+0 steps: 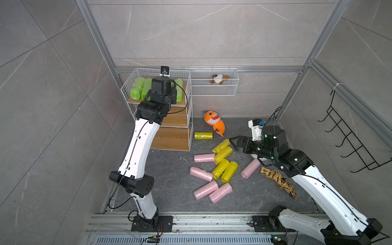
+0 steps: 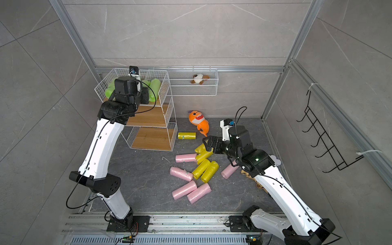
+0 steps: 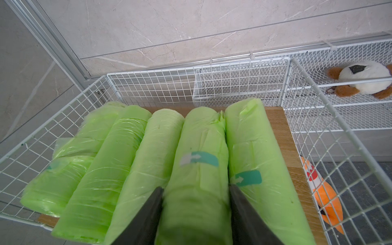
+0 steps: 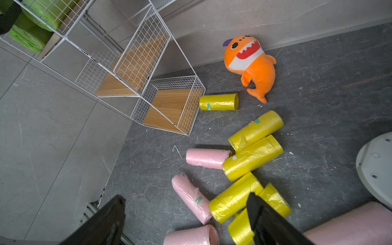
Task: Sort the rolls of trash bags by color and place them on the shelf
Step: Place the roll of trash bags on the shelf.
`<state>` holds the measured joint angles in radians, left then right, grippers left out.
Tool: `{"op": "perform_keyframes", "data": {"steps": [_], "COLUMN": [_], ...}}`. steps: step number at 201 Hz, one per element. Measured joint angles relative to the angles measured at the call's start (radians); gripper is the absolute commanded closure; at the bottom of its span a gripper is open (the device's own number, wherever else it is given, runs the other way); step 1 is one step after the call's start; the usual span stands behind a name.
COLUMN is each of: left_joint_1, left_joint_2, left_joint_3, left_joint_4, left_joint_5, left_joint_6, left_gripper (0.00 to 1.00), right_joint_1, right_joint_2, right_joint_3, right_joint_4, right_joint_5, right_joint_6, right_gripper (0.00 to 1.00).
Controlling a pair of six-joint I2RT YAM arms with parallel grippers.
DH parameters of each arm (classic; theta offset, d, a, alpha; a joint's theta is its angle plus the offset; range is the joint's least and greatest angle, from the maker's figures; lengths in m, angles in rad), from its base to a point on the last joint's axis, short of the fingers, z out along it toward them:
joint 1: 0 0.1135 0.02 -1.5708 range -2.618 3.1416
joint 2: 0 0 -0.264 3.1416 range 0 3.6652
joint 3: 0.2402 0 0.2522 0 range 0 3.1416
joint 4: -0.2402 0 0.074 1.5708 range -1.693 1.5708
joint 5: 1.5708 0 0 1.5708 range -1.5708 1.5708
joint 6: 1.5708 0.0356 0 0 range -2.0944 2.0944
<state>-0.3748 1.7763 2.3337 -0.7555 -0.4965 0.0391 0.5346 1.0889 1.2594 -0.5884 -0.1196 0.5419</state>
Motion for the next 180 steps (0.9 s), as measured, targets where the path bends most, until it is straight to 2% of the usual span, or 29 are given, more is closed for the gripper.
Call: {"op": "perform_keyframes", "data": {"steps": [53, 77, 118, 149, 180], "left_joint_1": [0.0, 0.0, 0.001, 0.001, 0.001], "left_joint_2": [-0.003, -0.015, -0.111, -0.266, -0.475], "left_joint_3": [0.0, -0.007, -0.1, -0.294, -0.57], "left_joint_4": [0.0, -0.002, 0.011, 0.094, 0.214], "left_joint_5": [0.01, 0.026, 0.09, 0.162, 0.317], "left_joint_6": [-0.001, -0.01, -0.046, -0.107, -0.226], "left_gripper": [0.43, 0.39, 0.36, 0.36, 0.36], "right_joint_1": [0.0, 0.0, 0.0, 0.0, 0.0], "right_joint_2": [0.0, 0.0, 0.0, 0.018, 0.084], "right_joint_3": [-0.008, -0.008, -0.008, -0.01, -0.062], "right_joint_4": [-0.001, -0.002, -0.006, -0.049, -0.101], "right_joint_5": [0.0, 0.0, 0.001, 0.017, 0.011], "right_joint_6": [0.004, 0.004, 0.003, -0.026, -0.07], "right_gripper": [0.07, 0.07, 0.06, 0.06, 0.05]}}
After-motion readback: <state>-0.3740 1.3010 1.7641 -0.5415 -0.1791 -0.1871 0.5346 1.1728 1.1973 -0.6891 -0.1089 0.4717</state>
